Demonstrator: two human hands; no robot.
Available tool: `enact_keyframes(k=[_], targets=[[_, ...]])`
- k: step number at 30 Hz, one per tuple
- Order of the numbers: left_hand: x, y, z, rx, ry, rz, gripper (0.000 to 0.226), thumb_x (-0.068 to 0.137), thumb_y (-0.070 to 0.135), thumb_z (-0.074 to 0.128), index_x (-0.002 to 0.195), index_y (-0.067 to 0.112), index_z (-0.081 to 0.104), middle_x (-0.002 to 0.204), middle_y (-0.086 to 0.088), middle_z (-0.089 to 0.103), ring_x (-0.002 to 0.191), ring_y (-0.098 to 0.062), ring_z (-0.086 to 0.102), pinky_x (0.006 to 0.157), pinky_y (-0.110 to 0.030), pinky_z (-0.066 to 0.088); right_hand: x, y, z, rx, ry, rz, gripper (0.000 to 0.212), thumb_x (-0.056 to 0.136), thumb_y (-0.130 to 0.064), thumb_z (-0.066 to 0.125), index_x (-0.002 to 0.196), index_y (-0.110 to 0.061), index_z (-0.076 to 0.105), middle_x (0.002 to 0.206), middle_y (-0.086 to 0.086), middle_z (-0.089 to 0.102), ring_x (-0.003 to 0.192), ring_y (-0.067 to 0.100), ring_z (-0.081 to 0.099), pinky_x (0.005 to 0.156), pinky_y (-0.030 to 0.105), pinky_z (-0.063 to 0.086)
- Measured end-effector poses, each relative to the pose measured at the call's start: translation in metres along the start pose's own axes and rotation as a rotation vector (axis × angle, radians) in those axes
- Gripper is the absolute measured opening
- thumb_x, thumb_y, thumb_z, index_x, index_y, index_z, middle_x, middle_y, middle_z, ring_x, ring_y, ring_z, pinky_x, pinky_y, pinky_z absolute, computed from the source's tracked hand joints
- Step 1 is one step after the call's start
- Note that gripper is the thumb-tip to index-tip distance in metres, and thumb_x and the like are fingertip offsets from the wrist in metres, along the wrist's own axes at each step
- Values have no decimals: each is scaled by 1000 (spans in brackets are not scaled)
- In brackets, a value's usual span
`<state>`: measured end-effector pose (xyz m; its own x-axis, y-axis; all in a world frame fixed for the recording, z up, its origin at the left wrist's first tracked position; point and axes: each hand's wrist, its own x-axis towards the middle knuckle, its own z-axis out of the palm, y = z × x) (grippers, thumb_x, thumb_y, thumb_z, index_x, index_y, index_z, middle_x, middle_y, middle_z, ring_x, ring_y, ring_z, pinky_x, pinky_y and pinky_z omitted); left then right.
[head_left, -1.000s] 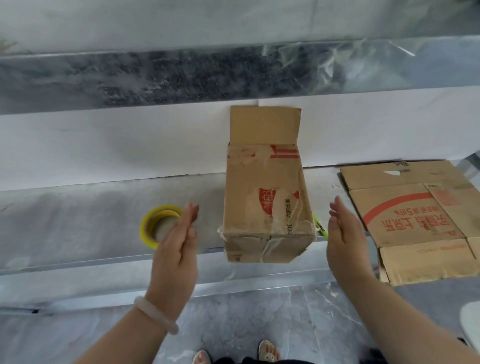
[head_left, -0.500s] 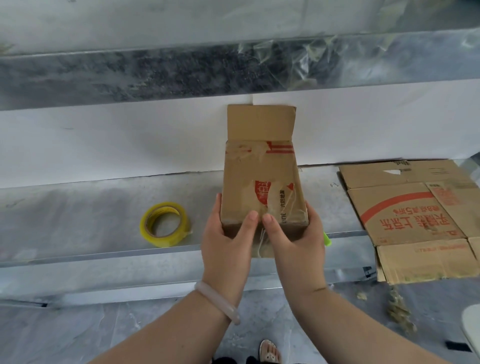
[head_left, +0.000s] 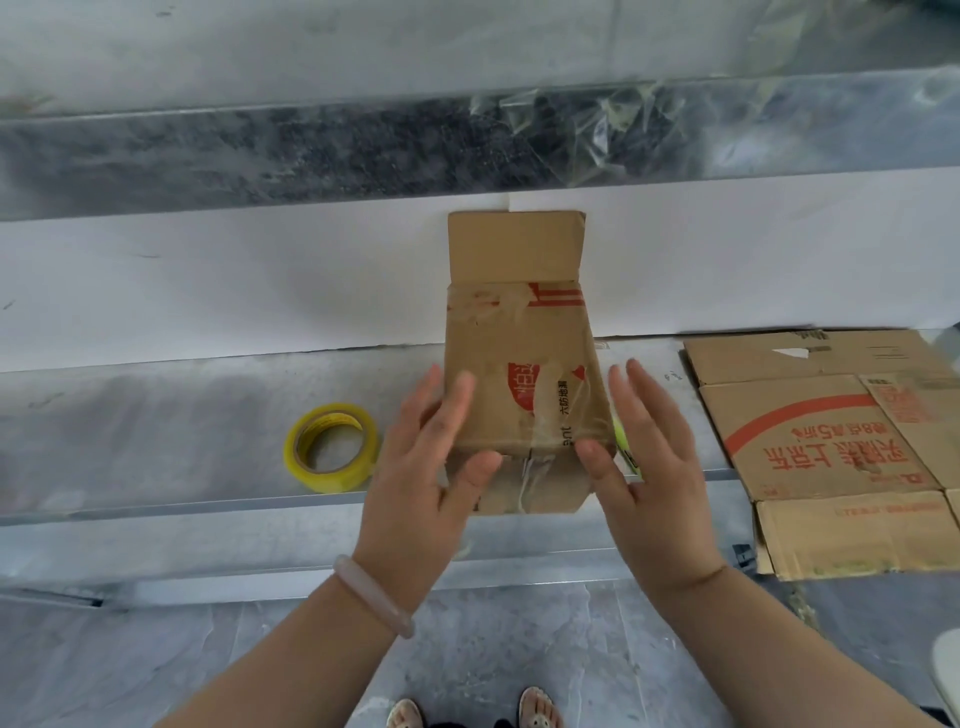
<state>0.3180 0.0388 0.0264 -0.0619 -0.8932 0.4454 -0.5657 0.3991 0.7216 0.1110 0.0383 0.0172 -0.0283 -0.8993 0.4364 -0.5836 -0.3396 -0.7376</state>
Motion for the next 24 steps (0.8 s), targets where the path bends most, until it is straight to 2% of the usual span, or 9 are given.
enact_keyframes(k=[2, 4, 8, 13, 15, 18, 20, 22, 24], targets=[[7, -3, 0, 213, -15, 239, 43, 88, 50, 58, 126, 29, 62, 144, -6, 46, 132, -23, 42, 107, -37, 37, 7, 12, -1, -84, -14, -308, 45, 90, -38, 63, 133, -25, 57, 144, 4, 50, 138, 23, 40, 112, 36, 38], [14, -2, 4, 254, -1, 355, 33, 84, 41, 66, 109, 21, 73, 128, -3, 61, 124, -24, 49, 102, -39, 42, 14, 19, 1, -83, -33, -416, 34, 87, -33, 69, 117, -16, 69, 130, 6, 62, 133, 29, 48, 105, 45, 46], [22, -8, 5, 263, 4, 375, 23, 86, 36, 66, 102, 22, 76, 114, 5, 68, 117, -18, 53, 101, -26, 41, 22, 20, 1, -99, -19, -451, 25, 87, -27, 70, 108, -14, 73, 120, 3, 68, 126, 28, 54, 103, 41, 48], [25, -10, -3, 258, -80, 388, 21, 90, 30, 62, 106, 23, 74, 117, 8, 67, 119, -15, 54, 101, -25, 41, 26, 21, -5, -80, -122, -463, 24, 90, -19, 64, 113, -13, 72, 123, 1, 67, 130, 25, 51, 107, 36, 43], [26, -11, -6, 250, -100, 370, 21, 90, 31, 61, 106, 24, 74, 118, 9, 67, 120, -15, 54, 101, -26, 41, 26, 21, -7, -88, -137, -453, 24, 90, -21, 64, 113, -15, 72, 123, -1, 67, 130, 23, 51, 107, 40, 44], [28, -3, -4, 227, -72, 275, 25, 83, 43, 66, 98, 25, 76, 112, 11, 69, 116, -10, 55, 99, -25, 42, 29, 13, -4, -111, -64, -355, 27, 84, -38, 70, 102, -20, 77, 114, -5, 71, 122, 21, 58, 101, 51, 45], [30, 4, 2, 217, -4, 222, 29, 79, 48, 68, 90, 24, 77, 105, 10, 71, 110, -11, 58, 98, -21, 40, 31, 7, 3, -85, -5, -276, 31, 79, -44, 72, 93, -18, 79, 106, -6, 73, 117, 19, 60, 102, 39, 45], [29, 5, 6, 228, 31, 226, 26, 80, 45, 69, 87, 22, 78, 103, 9, 71, 108, -13, 59, 98, -21, 39, 30, 5, 9, -41, 35, -246, 27, 78, -40, 74, 89, -15, 79, 102, -5, 73, 116, 20, 59, 103, 25, 41], [26, 3, 6, 261, 19, 280, 24, 82, 42, 68, 88, 21, 78, 103, 9, 71, 110, -14, 58, 98, -22, 39, 27, 8, 12, -15, 45, -289, 23, 80, -34, 74, 88, -13, 79, 103, -4, 72, 117, 22, 58, 103, 24, 40]])
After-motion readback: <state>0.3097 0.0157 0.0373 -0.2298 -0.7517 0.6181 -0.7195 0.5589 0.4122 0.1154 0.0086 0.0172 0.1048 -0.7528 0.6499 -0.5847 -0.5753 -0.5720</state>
